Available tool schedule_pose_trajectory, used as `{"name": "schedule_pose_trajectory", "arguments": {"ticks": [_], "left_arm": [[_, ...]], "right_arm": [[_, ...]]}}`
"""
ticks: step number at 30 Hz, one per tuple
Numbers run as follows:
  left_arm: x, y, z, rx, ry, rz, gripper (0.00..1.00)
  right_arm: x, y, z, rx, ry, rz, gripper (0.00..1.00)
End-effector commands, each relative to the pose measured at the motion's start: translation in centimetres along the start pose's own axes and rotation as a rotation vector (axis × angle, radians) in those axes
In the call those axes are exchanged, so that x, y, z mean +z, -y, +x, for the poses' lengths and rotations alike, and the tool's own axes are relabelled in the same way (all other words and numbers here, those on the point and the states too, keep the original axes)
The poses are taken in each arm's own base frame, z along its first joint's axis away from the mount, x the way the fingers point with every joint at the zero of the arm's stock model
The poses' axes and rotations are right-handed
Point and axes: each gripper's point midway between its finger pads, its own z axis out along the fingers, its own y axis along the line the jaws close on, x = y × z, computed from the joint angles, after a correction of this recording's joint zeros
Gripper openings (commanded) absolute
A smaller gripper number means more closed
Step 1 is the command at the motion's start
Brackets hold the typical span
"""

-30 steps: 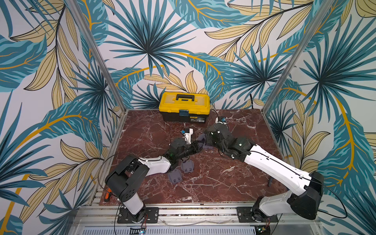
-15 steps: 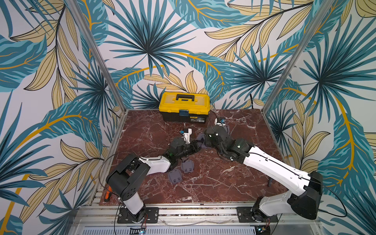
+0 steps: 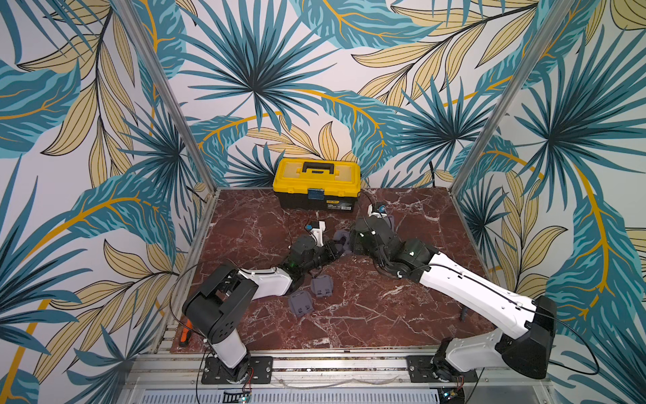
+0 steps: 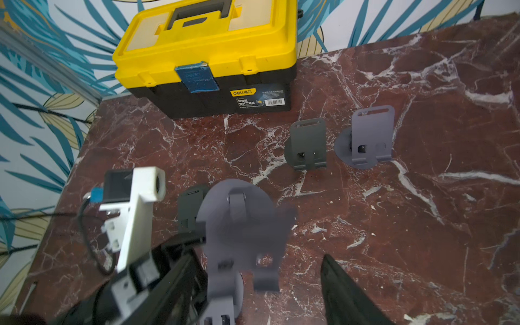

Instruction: Open the phone stand

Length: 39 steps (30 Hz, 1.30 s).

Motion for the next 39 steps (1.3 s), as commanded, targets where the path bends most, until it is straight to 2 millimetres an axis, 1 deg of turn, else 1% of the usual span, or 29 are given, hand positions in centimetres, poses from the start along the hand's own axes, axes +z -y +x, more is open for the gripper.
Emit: {"name": "schedule_pose_trajectory", "arguments": {"ticks": [1,8,16,20,26,28,31,34,39], "left_arm": [[-0.3,-3.0,-1.3,-0.036,0.066,-0.105,0.00],[-0.3,-2.2,-1.4,-0.021,0.056,-0.083,0.00],[-0.4,-1.1,-1.6,-0.007,0.047,-0.053,0.00],[-0.3,-0.5,-1.9,0.002,0.041,-0.032,0.00],[0.0,0.6,-2.3,0.001,0.032,0.024,0.00],[0.0,0.8,-2.3,0.005,0.030,0.029,0.00],[0.0,1.3,-2.5,0.011,0.032,0.042,0.00],[0.1,2.0,-2.6,0.018,0.030,0.067,0.00],[-0.2,3.5,-2.8,0.046,0.032,0.126,0.00]], "right_arm": [[-1.6,0.2,-0.4,-0.027,0.005,-0.023,0.75],[-2.3,-0.3,-1.2,-0.058,0.009,-0.042,0.79],[-3.8,-0.3,-3.1,-0.094,0.062,-0.064,0.83],[-4.8,0.2,-3.8,-0.116,0.071,-0.067,0.83],[-5.9,1.5,-3.9,-0.131,0.078,-0.048,0.83],[-5.8,1.8,-3.7,-0.134,0.074,-0.039,0.81],[-5.1,1.6,-3.1,-0.143,0.053,-0.041,0.81],[-4.1,0.8,-2.5,-0.141,0.028,-0.056,0.81],[-2.5,-0.9,-2.2,-0.096,0.005,-0.119,0.81]]}}
